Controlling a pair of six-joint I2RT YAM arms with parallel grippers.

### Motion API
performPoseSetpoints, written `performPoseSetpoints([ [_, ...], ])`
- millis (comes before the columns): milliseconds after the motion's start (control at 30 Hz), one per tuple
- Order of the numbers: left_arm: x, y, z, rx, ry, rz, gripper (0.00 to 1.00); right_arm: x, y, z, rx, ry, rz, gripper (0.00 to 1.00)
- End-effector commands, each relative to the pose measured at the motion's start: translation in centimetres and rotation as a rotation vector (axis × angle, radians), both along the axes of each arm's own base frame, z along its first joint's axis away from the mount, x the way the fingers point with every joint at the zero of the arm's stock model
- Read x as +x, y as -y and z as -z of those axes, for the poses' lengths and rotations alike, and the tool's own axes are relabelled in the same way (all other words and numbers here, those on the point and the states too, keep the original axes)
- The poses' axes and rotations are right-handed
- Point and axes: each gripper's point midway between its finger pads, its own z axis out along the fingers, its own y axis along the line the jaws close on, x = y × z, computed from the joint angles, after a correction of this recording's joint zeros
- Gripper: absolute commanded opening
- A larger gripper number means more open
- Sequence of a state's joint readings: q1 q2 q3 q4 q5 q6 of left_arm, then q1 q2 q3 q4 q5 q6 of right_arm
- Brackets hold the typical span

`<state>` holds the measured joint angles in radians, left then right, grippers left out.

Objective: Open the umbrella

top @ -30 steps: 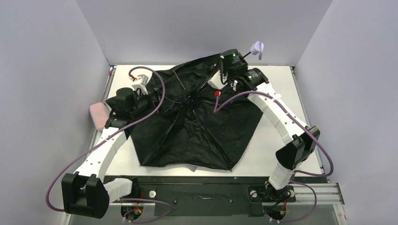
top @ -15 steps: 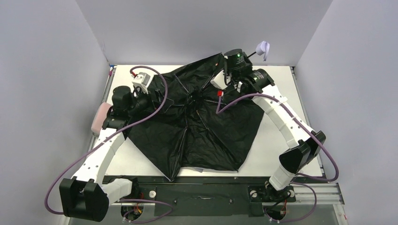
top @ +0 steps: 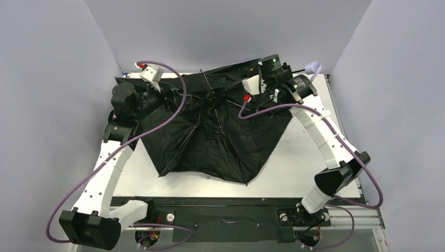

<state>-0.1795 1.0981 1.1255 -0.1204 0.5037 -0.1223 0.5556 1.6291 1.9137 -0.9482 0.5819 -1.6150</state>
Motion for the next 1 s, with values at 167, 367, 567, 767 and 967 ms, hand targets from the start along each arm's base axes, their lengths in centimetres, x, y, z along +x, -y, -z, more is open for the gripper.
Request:
performPoseSetpoints([
  [167,-1.4,0.7,-7.9,-0.130,0.109,0.035,0.97,-3.6,2.4,-2.8,0.654,0.101,0.236,0.00],
  [367,-2.5,0.9,-11.2,-0.143,0.192,0.063,0.97,-4.5,1.2,-1.5,0.964,0.069,0.322,0.00],
  [567,-2.3,1.4,-12.6,0.099,0.384,0.052,0.97,-6.3,-1.8,-0.2,1.221,-0.029,0.377,0.00],
  [767,-2.7,4.2,-10.2,0.479,0.547,0.115,0.97,-8.6,-5.8,1.1,1.481,-0.204,0.402,0.00],
  [967,-2.0,5.5,-8.9,0.776,0.731,0.122,0.97,-12.5,-10.6,1.9,1.747,-0.485,0.324,0.00],
])
